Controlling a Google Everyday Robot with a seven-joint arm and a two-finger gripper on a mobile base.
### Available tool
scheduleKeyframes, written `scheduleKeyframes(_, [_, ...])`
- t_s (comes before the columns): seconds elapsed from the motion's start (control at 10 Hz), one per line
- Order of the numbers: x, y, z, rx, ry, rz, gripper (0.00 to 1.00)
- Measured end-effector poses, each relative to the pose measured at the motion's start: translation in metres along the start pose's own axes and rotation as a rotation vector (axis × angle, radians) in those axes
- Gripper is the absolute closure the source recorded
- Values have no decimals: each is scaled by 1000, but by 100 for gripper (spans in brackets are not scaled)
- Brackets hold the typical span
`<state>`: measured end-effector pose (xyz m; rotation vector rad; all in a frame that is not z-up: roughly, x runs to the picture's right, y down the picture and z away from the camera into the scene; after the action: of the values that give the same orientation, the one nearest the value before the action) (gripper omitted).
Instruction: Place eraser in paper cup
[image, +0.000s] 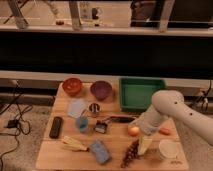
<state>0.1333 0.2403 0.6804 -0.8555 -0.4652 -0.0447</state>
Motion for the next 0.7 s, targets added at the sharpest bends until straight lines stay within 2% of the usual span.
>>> scheduleKeyframes(0.2, [-28, -1, 27, -27, -34, -57, 20])
scheduleKeyframes(0.7, [-96, -8, 51, -57, -74, -190, 20])
